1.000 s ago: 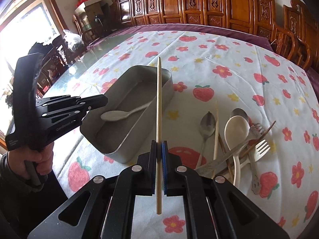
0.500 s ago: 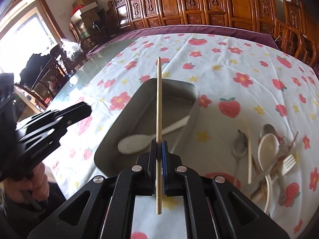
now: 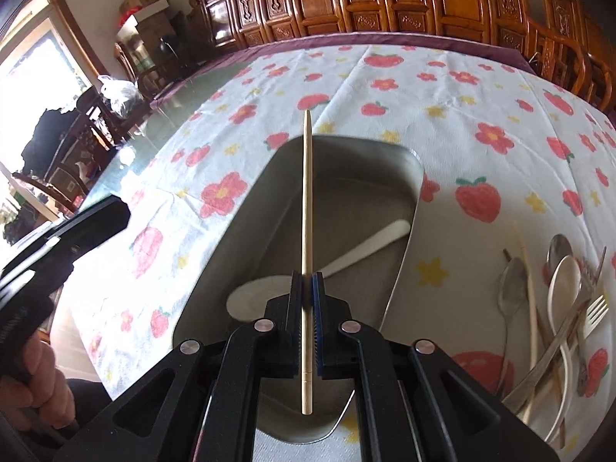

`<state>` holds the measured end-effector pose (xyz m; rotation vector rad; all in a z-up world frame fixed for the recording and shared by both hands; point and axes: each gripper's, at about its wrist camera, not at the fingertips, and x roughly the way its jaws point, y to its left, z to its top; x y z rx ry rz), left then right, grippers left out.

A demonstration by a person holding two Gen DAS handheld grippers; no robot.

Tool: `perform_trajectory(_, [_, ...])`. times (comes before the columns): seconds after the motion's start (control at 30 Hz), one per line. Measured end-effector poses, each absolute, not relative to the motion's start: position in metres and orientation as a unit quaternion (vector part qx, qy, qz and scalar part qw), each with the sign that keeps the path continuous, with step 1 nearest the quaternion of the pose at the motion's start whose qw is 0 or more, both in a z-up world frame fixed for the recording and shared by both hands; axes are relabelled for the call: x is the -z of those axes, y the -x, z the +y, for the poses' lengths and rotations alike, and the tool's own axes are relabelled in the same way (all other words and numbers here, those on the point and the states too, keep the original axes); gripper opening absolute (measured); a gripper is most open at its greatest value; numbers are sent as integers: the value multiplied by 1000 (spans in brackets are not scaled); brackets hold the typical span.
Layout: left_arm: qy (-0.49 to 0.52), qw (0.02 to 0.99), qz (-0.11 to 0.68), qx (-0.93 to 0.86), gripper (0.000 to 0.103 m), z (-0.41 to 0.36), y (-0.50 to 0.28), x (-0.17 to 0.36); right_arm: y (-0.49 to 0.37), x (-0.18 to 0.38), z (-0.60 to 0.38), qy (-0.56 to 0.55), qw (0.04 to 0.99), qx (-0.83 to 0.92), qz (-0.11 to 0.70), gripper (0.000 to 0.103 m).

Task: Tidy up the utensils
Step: 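Carry the chopstick into the tray and open the right tool, then grasp the metal fork from the pile with the left tool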

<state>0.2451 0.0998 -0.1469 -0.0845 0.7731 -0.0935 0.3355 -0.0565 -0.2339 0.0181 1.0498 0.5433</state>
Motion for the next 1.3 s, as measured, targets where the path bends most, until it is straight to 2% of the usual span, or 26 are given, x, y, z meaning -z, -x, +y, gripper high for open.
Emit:
perform_trajectory(0.2, [39,924,377,46,15,97,-245,147,-337,240,-58,-5,830,-260,493,8])
perform_trajectory(0.23, [39,924,377,47,15,96,-245,148,-337,239,-60,-6,830,-263,491,13])
perform_trajectory(0.33, [40,924,377,54,15,88,-244,149,-332,230,-70,-3,838,-267,476,15])
perform_trajectory(0.7, [20,924,365,109,16,35,-231,147,-291,186,-178,4,888,-199,416,16])
perform_trajectory(0.83, [12,921,367,132,17,14,-227,149,-272,188,-221,21,898,-156,411,22])
perform_trajectory(0.9, [9,919,367,141,23,6,-224,151,-264,193,-239,22,900,-141,411,28])
perform_trajectory(0.93, [8,918,367,147,27,1,-223,153,-260,197,-248,24,902,-132,411,35])
perform_trajectory(1.0, [4,916,369,157,28,-10,-220,155,-255,204,-261,26,905,-116,409,44])
perform_trajectory(1.3, [-33,912,367,183,34,-52,-211,167,-270,244,-299,-6,903,-91,420,44])
